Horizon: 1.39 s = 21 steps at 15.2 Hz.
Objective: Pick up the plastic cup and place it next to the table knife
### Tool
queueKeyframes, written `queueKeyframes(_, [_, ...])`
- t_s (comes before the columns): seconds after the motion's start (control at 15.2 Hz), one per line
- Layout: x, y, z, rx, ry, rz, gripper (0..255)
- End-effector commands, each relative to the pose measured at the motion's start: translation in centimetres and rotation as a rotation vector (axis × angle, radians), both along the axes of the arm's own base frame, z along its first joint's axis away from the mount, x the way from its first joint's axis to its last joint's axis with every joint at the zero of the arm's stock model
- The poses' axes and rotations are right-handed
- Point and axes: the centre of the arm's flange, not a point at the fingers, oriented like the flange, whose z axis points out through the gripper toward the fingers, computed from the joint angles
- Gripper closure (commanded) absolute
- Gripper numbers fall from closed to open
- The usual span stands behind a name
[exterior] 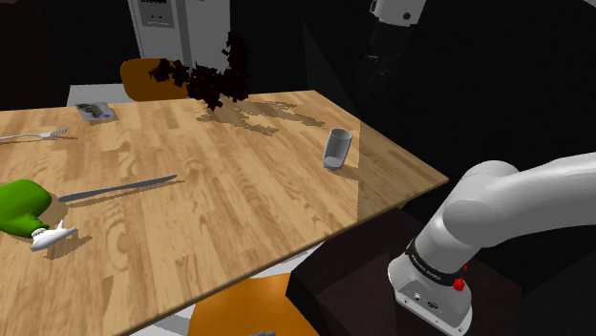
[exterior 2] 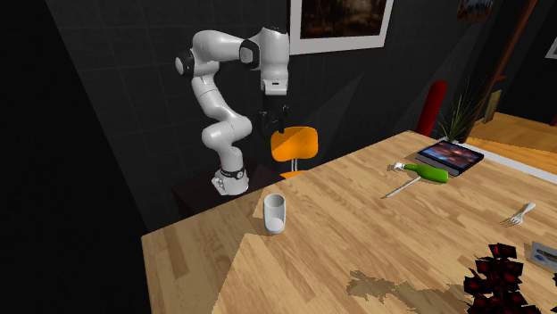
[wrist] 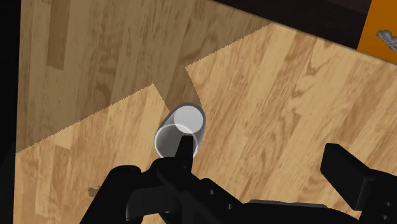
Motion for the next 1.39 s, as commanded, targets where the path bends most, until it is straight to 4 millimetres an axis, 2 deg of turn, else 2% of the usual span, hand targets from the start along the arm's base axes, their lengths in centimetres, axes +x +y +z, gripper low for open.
queueKeyframes(0.0, [0.0,0.0,0.0,0.0,0.0,0.0,0])
queueKeyframes(0.99, [9.4,-7.6,-16.7,0.101,0.045,0.064,0])
queueKeyframes(1.32, [9.8,-7.8,-19.6,0.106,0.047,0.067,0])
